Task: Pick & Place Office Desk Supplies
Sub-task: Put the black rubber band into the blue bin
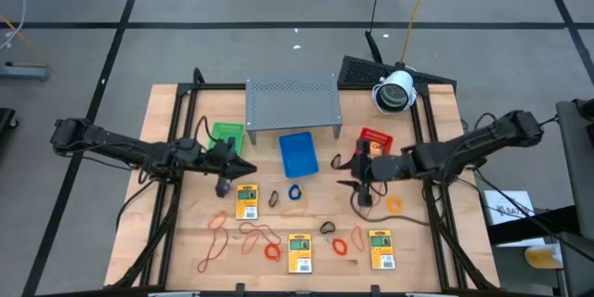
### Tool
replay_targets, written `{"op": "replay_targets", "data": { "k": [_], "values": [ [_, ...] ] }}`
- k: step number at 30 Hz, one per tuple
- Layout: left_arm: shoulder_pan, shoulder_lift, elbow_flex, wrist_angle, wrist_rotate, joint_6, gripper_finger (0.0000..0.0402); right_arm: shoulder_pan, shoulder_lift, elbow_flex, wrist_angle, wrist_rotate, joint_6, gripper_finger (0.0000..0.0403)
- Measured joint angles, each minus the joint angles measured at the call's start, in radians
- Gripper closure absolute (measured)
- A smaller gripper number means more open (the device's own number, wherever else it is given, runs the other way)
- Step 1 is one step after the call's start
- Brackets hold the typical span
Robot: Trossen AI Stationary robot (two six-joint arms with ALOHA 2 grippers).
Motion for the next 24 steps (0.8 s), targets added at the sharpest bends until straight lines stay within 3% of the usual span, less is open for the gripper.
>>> {"op": "replay_targets", "data": {
  "k": [7,11,15,21,24],
  "values": [
    [-0.012,0.060,0.137,-0.016,0.039,0.045,0.0369,0.016,0.013,0.000,0.059,0.088,-0.086,0.0260],
    [-0.028,0.117,0.265,-0.140,0.053,0.133,0.0369,0.007,0.017,-0.001,0.196,0.069,-0.163,0.0261],
    [-0.034,0.157,0.376,-0.251,0.050,0.244,0.0369,-0.027,0.026,0.004,0.324,0.075,-0.342,0.0263],
    [-0.033,0.193,0.436,-0.292,0.049,0.329,0.0369,-0.212,0.036,0.055,-0.025,0.047,-0.301,0.0272],
    [-0.031,0.192,0.436,-0.292,0.047,0.340,0.0369,-0.300,0.052,0.072,-0.070,-0.126,-0.212,0.0275]
  ]
}}
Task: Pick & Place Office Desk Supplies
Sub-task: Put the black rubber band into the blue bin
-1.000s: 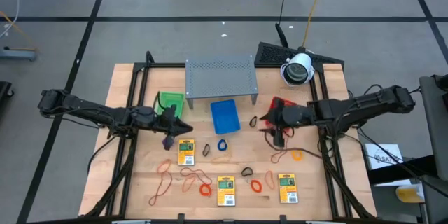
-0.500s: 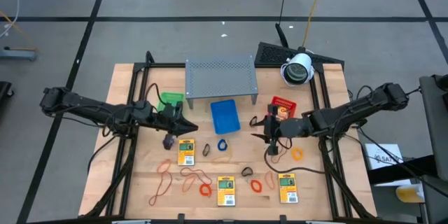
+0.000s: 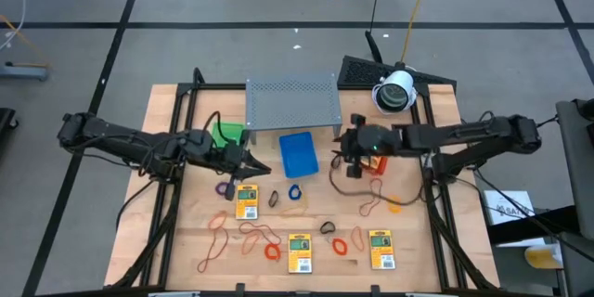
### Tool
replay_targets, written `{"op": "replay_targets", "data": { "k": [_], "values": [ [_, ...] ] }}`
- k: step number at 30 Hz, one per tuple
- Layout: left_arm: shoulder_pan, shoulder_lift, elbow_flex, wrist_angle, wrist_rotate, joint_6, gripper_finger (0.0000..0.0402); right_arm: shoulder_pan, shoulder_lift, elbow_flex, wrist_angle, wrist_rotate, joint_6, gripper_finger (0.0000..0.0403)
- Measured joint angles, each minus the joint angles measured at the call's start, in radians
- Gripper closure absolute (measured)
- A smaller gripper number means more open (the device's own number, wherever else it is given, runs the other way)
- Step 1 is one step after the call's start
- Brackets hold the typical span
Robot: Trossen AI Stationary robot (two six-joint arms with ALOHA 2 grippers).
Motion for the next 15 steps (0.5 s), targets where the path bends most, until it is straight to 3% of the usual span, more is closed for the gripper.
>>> {"op": "replay_targets", "data": {
  "k": [3,5,15],
  "values": [
    [0.000,0.000,0.000,-0.008,-0.024,0.004,0.0369,-0.060,0.026,0.037,-0.035,-0.177,0.091,0.0277],
    [0.000,0.000,0.000,-0.008,-0.026,0.012,0.0369,-0.077,0.058,0.063,-0.103,-0.215,0.131,0.0277],
    [0.005,0.000,0.000,-0.007,-0.061,0.038,0.0369,-0.089,0.279,0.227,-0.341,-0.219,0.145,0.0261]
  ]
}}
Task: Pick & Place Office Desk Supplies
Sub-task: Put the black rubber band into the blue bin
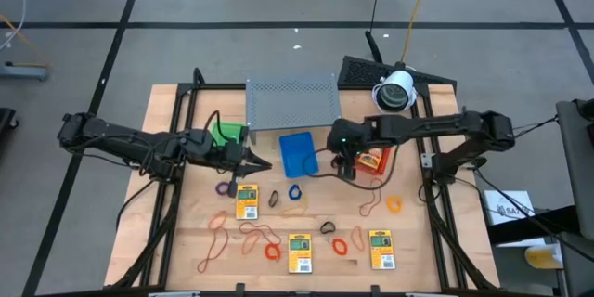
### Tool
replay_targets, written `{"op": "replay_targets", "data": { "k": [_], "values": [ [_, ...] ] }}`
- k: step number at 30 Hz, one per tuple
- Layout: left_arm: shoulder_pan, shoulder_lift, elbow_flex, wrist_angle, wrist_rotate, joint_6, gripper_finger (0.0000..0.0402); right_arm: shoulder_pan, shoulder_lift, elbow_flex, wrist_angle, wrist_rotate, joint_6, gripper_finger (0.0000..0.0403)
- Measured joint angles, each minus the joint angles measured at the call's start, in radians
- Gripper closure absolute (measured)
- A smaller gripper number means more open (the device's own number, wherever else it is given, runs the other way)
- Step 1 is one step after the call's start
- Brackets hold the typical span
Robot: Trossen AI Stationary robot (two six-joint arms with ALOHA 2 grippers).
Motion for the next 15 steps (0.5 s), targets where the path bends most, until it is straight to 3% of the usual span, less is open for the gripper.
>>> {"op": "replay_targets", "data": {
  "k": [15],
  "values": [
    [0.000,0.000,0.000,0.001,-0.069,0.027,0.0369,-0.021,0.067,0.017,-0.043,-0.002,0.004,0.0242]
  ]
}}
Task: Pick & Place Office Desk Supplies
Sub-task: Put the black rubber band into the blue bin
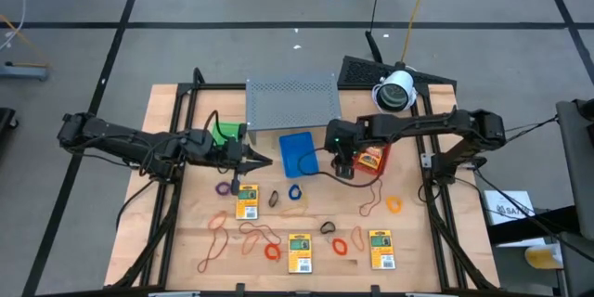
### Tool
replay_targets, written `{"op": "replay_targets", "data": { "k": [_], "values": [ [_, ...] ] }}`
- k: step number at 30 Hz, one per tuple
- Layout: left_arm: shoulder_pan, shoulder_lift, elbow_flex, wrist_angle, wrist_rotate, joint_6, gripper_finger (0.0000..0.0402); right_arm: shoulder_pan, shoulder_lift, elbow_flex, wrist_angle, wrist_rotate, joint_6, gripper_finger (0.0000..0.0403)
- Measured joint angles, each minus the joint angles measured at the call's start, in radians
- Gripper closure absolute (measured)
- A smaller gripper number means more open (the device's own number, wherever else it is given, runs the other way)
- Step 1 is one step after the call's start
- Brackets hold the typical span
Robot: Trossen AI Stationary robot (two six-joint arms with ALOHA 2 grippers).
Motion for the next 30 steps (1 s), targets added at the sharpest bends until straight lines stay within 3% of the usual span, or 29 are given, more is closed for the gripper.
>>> {"op": "replay_targets", "data": {
  "k": [30],
  "values": [
    [0.000,0.000,-0.001,-0.036,0.001,0.003,0.0369,0.002,0.188,-0.002,0.018,-0.051,-0.033,0.0246]
  ]
}}
